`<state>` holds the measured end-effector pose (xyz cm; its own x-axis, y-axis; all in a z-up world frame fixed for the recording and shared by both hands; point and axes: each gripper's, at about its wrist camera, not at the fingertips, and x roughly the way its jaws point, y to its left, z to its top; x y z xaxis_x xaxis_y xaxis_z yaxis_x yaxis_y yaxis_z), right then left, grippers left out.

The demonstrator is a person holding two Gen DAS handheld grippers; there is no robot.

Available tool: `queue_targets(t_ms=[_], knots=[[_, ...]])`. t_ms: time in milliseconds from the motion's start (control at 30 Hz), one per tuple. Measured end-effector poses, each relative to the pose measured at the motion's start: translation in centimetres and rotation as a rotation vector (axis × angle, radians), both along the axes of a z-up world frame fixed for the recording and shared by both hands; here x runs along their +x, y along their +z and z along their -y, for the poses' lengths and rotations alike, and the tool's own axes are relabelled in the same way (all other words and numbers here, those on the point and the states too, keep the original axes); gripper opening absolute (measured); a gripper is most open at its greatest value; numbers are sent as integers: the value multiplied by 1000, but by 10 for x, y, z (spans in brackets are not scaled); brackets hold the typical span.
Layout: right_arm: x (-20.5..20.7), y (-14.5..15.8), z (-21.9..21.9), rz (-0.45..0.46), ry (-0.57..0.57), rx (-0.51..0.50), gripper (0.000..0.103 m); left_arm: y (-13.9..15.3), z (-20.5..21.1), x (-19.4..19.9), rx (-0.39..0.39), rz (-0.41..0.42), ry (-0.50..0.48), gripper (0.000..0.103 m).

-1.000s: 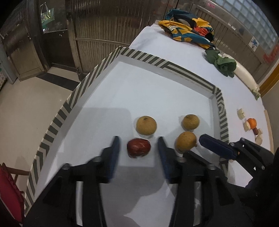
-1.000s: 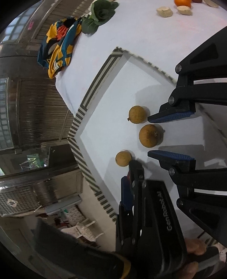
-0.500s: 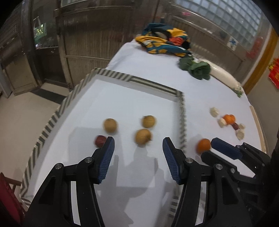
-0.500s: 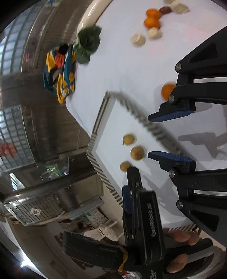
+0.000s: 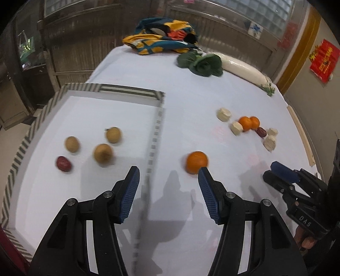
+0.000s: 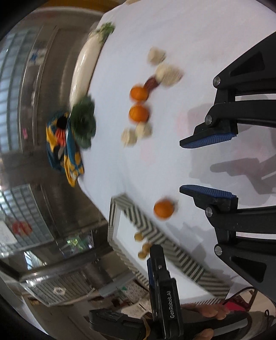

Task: Organize fruits
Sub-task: 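Withdraw both tools from the tray toward the remaining foods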

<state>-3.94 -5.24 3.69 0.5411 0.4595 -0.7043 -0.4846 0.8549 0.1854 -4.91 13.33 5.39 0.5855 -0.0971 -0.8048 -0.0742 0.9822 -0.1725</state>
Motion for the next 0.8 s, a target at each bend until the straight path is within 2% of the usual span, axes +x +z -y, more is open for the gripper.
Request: queue_targets(t_ms=[200,400,567,800], knots=[[4,-10,50,-16,-77,-12,35,-8,33,9,30,-13,-37,58],[17,-15,82,-17,-144,-20,37,-17,51,16,82,-2,-35,58],[45,-16,92,-10,-168,-39,41,-24,54,23,80,-17,-24,58],[85,-23,84,-10,-161,-54,42,-30,54,32,64,-34,-12,58]])
